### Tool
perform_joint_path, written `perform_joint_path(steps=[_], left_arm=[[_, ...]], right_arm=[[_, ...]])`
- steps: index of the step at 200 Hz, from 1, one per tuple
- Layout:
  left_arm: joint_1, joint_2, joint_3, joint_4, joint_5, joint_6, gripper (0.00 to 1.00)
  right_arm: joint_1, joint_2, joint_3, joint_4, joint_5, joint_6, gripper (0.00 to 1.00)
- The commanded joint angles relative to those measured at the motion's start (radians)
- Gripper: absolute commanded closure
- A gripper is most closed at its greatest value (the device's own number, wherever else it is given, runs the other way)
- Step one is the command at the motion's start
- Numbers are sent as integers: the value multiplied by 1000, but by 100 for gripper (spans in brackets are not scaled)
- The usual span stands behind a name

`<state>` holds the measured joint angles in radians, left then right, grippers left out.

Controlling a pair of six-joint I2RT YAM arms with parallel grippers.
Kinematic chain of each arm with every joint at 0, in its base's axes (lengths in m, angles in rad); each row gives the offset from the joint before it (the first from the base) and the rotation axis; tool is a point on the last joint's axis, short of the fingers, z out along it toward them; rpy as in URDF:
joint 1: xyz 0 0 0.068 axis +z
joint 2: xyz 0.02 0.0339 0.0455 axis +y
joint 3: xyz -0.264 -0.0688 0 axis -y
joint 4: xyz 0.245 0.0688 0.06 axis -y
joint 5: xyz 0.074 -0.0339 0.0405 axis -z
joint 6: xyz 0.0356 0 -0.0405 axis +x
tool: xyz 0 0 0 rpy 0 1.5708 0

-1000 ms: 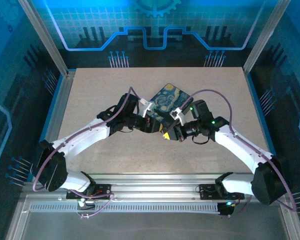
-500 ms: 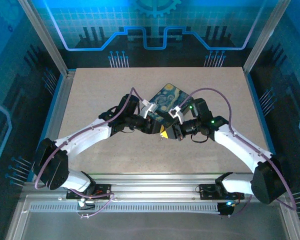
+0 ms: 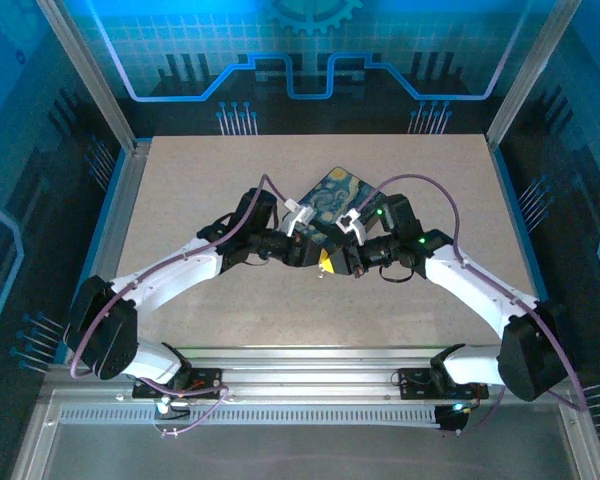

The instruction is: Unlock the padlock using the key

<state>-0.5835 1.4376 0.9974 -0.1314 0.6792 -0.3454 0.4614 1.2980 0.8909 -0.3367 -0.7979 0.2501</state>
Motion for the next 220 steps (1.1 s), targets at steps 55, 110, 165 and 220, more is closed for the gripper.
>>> perform_joint_path(steps=[55, 110, 165, 220], left_arm=[[39, -5, -51, 80, 84, -61, 72], [39, 1, -54, 94, 110, -64, 79], [39, 4, -59, 102, 118, -66, 94], [45, 12, -68, 139, 29, -127, 100]], right_arm=[[-26, 27, 8, 37, -30, 9, 100], [-25, 43, 11, 61, -48, 20, 100], [-32, 43, 8, 64, -45, 24, 100], [-44, 37, -6, 89, -46, 42, 86]])
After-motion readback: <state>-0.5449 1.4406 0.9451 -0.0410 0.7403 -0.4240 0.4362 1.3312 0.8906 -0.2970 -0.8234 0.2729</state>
